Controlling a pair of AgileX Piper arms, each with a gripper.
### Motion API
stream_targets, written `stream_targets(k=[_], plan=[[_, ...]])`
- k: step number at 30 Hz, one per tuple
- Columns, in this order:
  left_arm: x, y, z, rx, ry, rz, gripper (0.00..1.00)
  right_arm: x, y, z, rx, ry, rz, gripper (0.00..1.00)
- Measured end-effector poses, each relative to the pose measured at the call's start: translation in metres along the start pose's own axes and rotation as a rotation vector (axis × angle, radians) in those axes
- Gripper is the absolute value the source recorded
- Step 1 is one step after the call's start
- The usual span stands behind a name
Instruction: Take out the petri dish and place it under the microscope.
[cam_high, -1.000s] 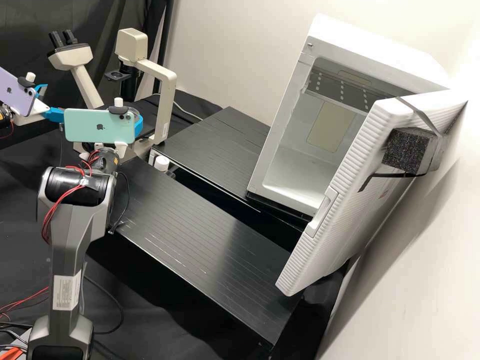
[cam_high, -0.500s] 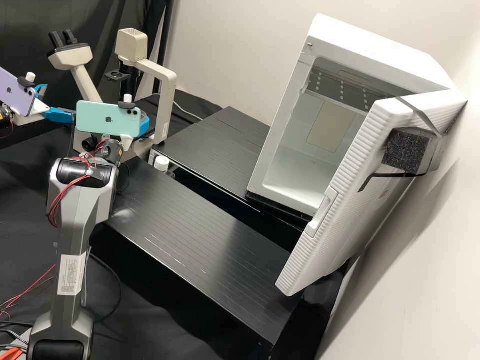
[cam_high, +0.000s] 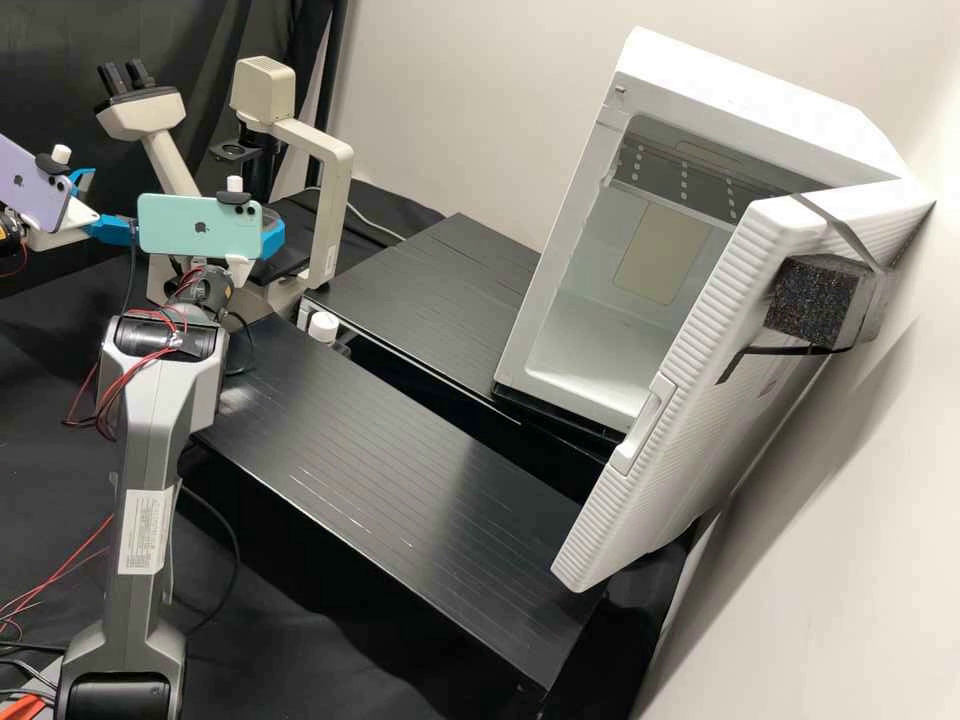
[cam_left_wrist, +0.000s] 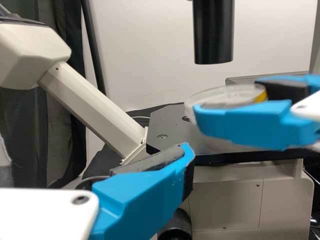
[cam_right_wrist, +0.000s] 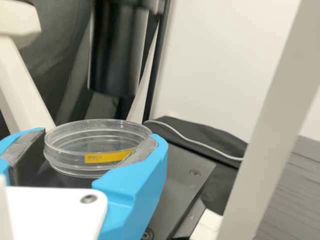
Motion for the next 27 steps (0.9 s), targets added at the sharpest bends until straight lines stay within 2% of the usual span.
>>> stream_targets(k=[5,11,19,20,22,27], plan=[[0.0,0.0,0.0,0.0,0.0,0.0,1.0,0.012,-0.008,0.004,0.011,-0.021,0.005,0.0],[0.0,0.0,0.0,0.0,0.0,0.0,1.0,0.021,-0.008,0.003,0.017,-0.025,0.015,0.0],[0.0,0.0,0.0,0.0,0.0,0.0,1.0,0.028,-0.007,0.013,0.026,-0.058,0.006,0.0],[0.0,0.0,0.0,0.0,0.0,0.0,1.0,0.029,-0.007,0.015,0.032,-0.063,0.008,1.0],[0.0,0.0,0.0,0.0,0.0,0.0,1.0,0.03,-0.007,0.017,0.044,-0.076,0.011,1.0],[0.0,0.0,0.0,0.0,0.0,0.0,1.0,0.03,-0.005,0.02,0.039,-0.084,0.009,1.0]])
